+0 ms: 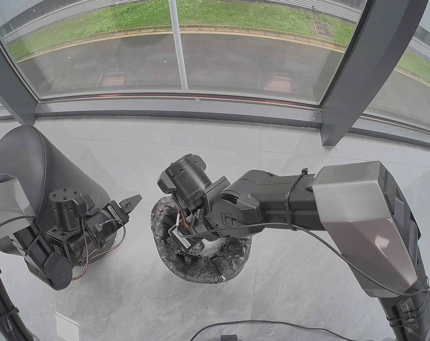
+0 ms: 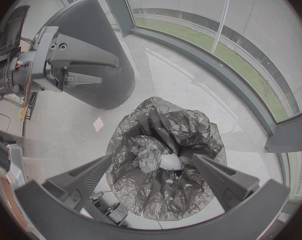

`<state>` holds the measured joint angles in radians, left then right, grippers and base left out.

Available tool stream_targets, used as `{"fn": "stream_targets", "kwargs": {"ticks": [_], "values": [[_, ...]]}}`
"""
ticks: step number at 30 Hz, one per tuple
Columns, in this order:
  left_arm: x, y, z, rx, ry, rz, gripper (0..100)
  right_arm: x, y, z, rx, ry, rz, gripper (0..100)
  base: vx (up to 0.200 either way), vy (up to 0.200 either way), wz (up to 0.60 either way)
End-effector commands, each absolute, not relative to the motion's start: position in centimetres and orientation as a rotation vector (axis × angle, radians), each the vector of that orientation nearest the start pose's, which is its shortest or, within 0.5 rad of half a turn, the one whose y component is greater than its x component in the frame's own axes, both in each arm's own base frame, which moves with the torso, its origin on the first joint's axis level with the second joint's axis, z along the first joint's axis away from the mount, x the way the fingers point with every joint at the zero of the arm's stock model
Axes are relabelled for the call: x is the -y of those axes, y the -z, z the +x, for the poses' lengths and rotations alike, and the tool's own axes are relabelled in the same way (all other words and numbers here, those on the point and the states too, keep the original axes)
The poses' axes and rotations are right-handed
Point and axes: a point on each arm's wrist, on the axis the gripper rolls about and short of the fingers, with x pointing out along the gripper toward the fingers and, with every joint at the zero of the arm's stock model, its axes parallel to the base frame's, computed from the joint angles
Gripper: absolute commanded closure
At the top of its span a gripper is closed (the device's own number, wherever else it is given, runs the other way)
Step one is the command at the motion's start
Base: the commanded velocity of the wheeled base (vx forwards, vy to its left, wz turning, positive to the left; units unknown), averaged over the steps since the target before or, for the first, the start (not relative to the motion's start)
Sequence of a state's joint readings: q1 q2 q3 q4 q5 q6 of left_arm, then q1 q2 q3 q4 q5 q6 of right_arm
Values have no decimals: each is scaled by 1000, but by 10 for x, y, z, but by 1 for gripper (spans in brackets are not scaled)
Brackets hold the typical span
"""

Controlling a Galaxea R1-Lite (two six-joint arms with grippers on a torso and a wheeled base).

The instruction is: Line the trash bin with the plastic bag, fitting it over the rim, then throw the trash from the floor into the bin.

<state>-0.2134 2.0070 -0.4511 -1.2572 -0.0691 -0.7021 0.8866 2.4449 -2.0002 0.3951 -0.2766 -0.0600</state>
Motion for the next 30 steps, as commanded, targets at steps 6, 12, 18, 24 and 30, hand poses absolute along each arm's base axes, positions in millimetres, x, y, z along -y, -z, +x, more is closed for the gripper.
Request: {"fn": "stream_targets", "kwargs": {"ticks": [6, 12, 18, 24, 30], "values": [[66, -67, 296, -386, 163, -671, 0, -374, -110, 313, -695, -588, -523, 0, 0, 0, 0], [66, -68, 296, -386, 166, -671, 0, -354, -107, 306, -942, -481, -370, 0, 0, 0, 0], [66, -67, 295, -387, 165, -671, 0, -316, -104, 319, -1353, -381, 95, 0, 0, 0, 0], [66, -67, 296, -389, 161, -670, 0, -308, -98, 318, -1483, -385, 155, 0, 0, 0, 0], [66, -67, 296, -388, 163, -671, 0, -300, -122, 305, -1537, -392, 180, 0, 0, 0, 0]]}}
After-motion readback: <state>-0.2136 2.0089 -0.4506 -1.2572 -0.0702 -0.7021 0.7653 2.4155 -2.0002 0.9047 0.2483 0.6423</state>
